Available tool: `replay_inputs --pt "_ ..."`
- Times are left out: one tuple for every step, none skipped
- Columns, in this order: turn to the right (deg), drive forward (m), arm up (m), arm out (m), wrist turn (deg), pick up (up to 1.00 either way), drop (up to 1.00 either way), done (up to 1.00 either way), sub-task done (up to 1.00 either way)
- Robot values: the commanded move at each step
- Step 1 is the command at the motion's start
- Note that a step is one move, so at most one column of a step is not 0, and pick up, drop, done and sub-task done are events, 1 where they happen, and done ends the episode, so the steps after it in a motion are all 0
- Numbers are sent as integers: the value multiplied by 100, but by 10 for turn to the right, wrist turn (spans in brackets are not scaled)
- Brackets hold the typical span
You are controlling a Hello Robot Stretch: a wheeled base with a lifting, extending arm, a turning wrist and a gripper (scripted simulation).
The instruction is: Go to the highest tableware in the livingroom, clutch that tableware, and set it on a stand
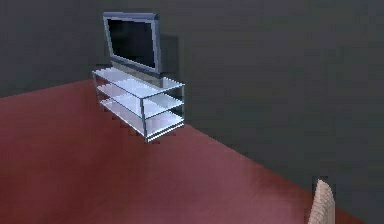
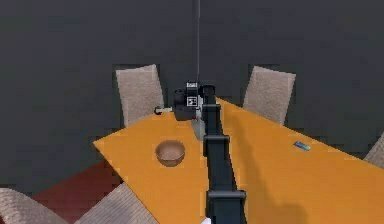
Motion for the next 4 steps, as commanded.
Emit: replay_inputs --pt "0 0 -30 0 0 0 0 0 0" --pt "0 0 0 0 0 100 0 0 0" --pt "0 0 10 0 0 0 0 0 0" --pt "0 0 32 0 0 0 0 0 0"
